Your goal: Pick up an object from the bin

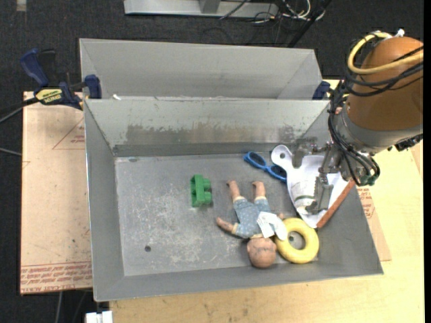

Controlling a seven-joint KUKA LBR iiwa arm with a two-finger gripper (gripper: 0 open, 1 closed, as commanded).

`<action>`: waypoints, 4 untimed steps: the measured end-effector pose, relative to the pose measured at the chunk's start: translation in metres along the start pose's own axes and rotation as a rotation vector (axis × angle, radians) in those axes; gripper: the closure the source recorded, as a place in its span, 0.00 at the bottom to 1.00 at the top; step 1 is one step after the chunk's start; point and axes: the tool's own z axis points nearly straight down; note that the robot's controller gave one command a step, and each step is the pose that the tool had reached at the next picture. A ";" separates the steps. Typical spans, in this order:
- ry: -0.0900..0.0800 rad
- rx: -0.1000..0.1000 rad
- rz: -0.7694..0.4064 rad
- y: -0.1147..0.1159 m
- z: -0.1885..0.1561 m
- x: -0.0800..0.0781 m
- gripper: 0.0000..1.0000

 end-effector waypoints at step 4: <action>-0.015 0.001 -0.269 0.033 0.163 -0.003 0.00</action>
Offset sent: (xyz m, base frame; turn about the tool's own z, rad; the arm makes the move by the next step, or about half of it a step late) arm 0.0068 0.0713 -0.1299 -0.0602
